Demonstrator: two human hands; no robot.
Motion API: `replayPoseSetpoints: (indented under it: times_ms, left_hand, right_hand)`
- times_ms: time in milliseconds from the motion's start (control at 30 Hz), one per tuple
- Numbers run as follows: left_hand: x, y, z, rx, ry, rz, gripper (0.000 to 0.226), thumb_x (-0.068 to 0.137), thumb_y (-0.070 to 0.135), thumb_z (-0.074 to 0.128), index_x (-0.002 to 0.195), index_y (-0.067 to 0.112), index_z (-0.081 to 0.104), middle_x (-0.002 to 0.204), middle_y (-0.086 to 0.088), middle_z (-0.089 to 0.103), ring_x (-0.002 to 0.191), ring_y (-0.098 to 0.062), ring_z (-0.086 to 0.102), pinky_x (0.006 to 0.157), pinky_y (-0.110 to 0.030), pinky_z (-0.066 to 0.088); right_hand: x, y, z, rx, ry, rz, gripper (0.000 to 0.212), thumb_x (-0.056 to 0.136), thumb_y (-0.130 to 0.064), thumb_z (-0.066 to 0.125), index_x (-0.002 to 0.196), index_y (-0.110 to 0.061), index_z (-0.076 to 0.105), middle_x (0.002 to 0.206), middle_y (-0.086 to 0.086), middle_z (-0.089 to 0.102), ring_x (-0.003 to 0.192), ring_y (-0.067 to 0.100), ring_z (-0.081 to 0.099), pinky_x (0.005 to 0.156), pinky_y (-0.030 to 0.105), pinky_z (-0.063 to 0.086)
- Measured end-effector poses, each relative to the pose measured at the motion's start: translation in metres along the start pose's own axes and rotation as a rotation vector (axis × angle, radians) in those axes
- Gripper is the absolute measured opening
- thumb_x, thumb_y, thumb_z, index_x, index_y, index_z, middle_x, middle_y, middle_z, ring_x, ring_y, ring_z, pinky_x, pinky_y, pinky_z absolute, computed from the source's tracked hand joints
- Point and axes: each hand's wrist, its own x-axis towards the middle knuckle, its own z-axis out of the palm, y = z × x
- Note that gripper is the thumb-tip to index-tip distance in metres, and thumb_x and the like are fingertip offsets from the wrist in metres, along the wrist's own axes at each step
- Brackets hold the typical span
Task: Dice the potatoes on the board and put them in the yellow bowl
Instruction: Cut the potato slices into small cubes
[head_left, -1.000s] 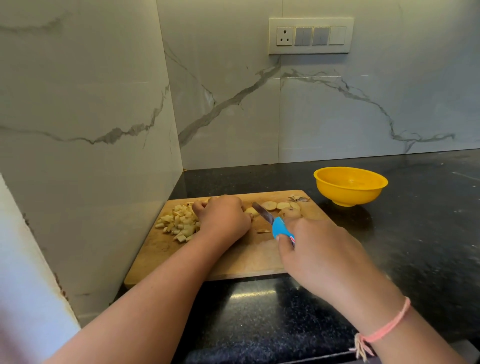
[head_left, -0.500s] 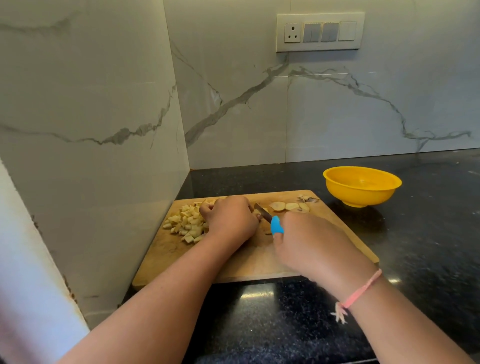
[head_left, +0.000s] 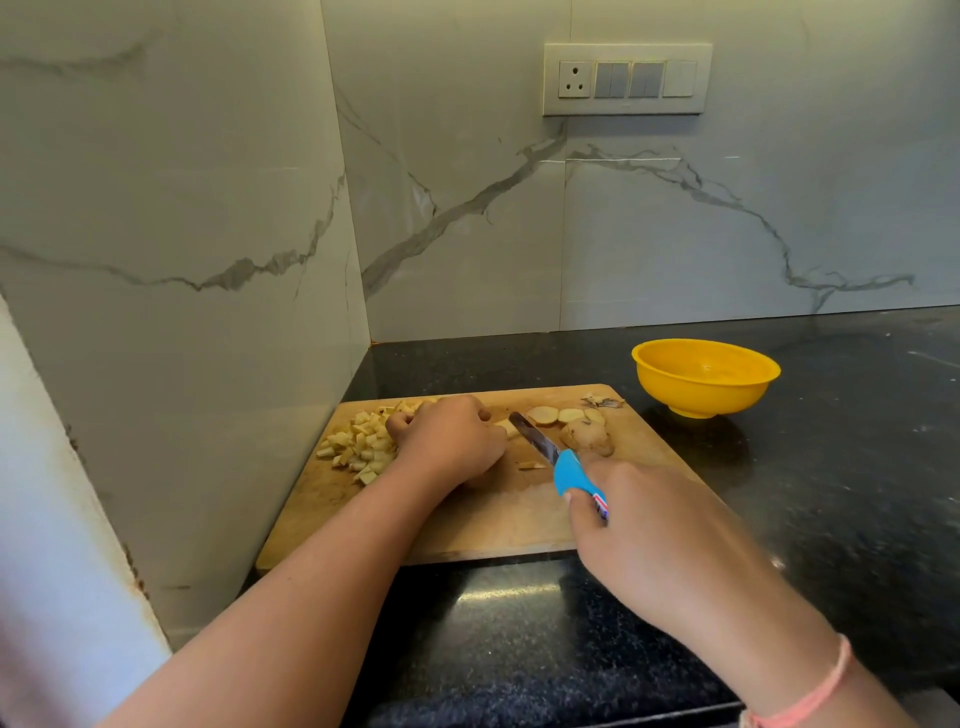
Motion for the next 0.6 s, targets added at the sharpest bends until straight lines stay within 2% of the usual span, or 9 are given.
replayPoseSetpoints:
  times_ms: [67, 233, 400, 500, 600]
  left_hand:
    - [0.0, -0.001, -0.001, -0.005, -0.009, 0.003, 0.036, 0.094, 0.033, 0.051, 0.13, 0.03, 0.053, 0.119, 0.003, 0.061, 0.117, -0.022, 0.049, 0.104, -0.045, 0.028]
    - [0.0, -0.001, -0.001, -0.001, 0.001, 0.004, 0.036, 0.094, 0.031, 0.052, 0.13, 0.031, 0.05, 0.114, 0.004, 0.062, 0.113, -0.02, 0.052, 0.1, -0.043, 0.028]
    - [0.0, 0.0, -0.003, -0.031, 0.011, 0.002, 0.033, 0.092, 0.028, 0.051, 0.125, 0.031, 0.054, 0.111, 0.006, 0.064, 0.111, -0.018, 0.052, 0.098, -0.043, 0.026]
    - [-0.001, 0.0, -0.003, -0.043, 0.015, -0.009, 0.031, 0.092, 0.028, 0.05, 0.122, 0.031, 0.056, 0.108, 0.007, 0.065, 0.108, -0.017, 0.053, 0.096, -0.042, 0.026]
    - [-0.001, 0.001, -0.001, -0.032, 0.036, -0.017, 0.031, 0.092, 0.03, 0.052, 0.123, 0.031, 0.055, 0.107, 0.007, 0.064, 0.108, -0.018, 0.053, 0.096, -0.042, 0.026]
  right_hand:
    - [0.001, -0.003, 0.005, 0.012, 0.014, -0.012, 0.045, 0.1, -0.04, 0.031, 0.143, -0.027, 0.033, 0.102, -0.005, 0.057, 0.08, 0.009, 0.047, 0.061, 0.019, 0.037]
    - [0.009, -0.008, 0.012, -0.023, 0.004, -0.007, 0.044, 0.1, -0.04, 0.032, 0.142, -0.026, 0.034, 0.105, -0.003, 0.059, 0.08, 0.01, 0.047, 0.06, 0.022, 0.038]
    - [0.032, -0.013, 0.008, -0.009, -0.12, 0.029, 0.031, 0.098, -0.033, 0.041, 0.125, -0.021, 0.048, 0.081, -0.004, 0.047, 0.083, 0.013, 0.054, 0.067, 0.026, 0.046]
    - [0.043, -0.014, 0.005, -0.018, -0.13, 0.017, 0.028, 0.096, -0.03, 0.044, 0.121, -0.019, 0.051, 0.081, -0.003, 0.047, 0.083, 0.015, 0.055, 0.07, 0.028, 0.049]
    - [0.04, -0.01, -0.001, -0.014, -0.174, 0.02, 0.034, 0.097, -0.03, 0.043, 0.129, -0.019, 0.046, 0.082, -0.002, 0.048, 0.068, 0.012, 0.052, 0.062, 0.025, 0.047]
